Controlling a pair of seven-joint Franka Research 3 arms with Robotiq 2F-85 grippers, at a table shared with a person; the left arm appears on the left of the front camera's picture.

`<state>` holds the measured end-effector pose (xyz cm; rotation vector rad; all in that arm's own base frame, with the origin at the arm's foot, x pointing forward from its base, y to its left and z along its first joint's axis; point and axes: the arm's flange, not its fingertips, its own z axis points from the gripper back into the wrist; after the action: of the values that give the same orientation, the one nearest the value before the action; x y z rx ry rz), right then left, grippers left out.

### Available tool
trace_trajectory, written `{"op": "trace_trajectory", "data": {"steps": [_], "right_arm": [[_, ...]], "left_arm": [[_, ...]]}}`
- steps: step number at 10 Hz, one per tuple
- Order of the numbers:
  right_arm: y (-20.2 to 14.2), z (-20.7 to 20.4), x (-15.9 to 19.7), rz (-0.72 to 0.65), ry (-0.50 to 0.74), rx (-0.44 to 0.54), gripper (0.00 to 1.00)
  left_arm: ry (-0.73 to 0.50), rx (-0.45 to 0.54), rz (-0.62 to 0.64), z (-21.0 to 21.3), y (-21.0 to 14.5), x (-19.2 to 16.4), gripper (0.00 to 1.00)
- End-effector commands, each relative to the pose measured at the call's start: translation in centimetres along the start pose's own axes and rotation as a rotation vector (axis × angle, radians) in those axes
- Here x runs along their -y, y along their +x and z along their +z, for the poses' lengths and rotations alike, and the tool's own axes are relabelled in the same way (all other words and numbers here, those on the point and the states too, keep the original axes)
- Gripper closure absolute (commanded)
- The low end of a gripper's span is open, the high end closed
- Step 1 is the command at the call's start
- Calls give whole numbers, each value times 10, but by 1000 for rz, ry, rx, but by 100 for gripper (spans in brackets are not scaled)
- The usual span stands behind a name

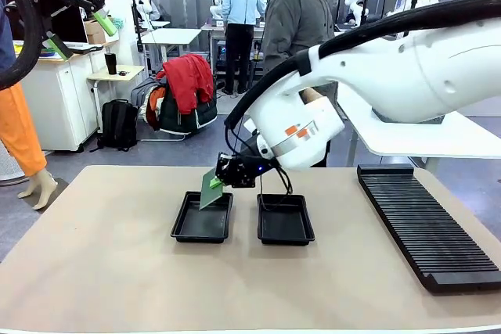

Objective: Inspect and transfer BCBs to ESD trays.
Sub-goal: Pick up the Blank PCB from the PCB Rack and place it in the left ESD tray.

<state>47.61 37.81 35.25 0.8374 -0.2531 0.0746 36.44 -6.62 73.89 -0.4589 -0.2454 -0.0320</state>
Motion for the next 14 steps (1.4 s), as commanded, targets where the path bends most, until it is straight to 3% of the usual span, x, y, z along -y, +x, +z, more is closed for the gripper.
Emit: {"op": "trace_trajectory", "data": {"steps": [1, 11, 14], "right_arm": [[-6, -21, 12, -42, -9, 50, 97], [-24, -84, 61, -171, 51, 15, 97], [-16, -75, 56, -186, 48, 1, 97]], "left_arm": [[-4, 3, 3, -1, -1, -1, 0], [-4, 3, 3, -1, -1, -1, 0], [-4, 3, 3, -1, -1, -1, 0]]}}
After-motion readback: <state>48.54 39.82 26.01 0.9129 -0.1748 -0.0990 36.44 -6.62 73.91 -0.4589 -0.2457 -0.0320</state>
